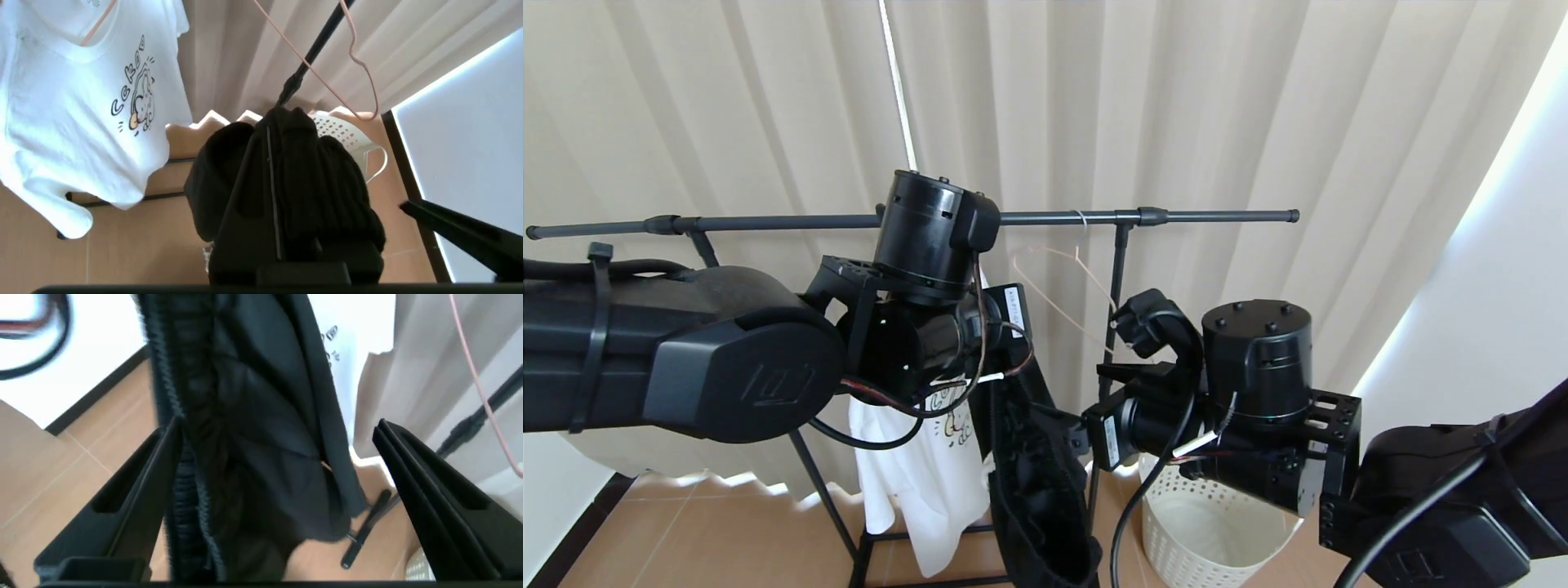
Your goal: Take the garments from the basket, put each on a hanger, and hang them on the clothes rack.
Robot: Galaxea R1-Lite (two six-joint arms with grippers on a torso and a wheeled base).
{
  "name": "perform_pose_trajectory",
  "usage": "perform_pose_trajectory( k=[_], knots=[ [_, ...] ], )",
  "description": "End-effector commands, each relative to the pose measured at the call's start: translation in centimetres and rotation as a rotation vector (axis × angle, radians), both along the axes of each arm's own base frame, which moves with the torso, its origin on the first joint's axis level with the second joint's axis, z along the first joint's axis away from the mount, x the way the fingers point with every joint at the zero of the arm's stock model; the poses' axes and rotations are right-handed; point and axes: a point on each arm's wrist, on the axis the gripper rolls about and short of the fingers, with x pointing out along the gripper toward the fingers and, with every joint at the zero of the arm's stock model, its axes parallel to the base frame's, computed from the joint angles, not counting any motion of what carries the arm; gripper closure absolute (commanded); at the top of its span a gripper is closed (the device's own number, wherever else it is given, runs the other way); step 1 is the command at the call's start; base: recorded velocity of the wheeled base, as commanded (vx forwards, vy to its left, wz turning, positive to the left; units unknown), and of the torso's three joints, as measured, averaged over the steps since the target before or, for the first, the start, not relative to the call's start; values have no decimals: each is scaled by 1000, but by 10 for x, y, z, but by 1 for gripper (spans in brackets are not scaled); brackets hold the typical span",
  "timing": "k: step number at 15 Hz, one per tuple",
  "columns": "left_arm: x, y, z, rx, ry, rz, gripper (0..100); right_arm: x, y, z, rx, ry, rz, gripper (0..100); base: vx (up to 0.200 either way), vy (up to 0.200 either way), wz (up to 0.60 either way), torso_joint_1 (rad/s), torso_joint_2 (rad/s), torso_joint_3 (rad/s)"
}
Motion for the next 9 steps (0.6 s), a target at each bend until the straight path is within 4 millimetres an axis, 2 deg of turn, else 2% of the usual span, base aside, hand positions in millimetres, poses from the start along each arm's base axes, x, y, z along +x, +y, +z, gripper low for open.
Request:
perform_pose_trajectory(
  k=[1, 4, 7, 9],
  knots=[
    [-3, -3, 0, 1, 0, -10, 100, 2, 9, -19, -43, 37, 11, 0, 0, 0, 0, 0, 0, 0],
    [-7, -3, 1, 1, 0, -18, 100, 5, 15, -40, -94, 67, -10, 0, 0, 0, 0, 0, 0, 0],
    [-10, 0, 6, -9, -12, -15, 100, 5, 13, -42, -107, 71, -15, 0, 0, 0, 0, 0, 0, 0],
    [-11, 3, 11, -19, -21, -14, 100, 12, 4, -43, -130, 55, -36, 0, 0, 0, 0, 0, 0, 0]
  ],
)
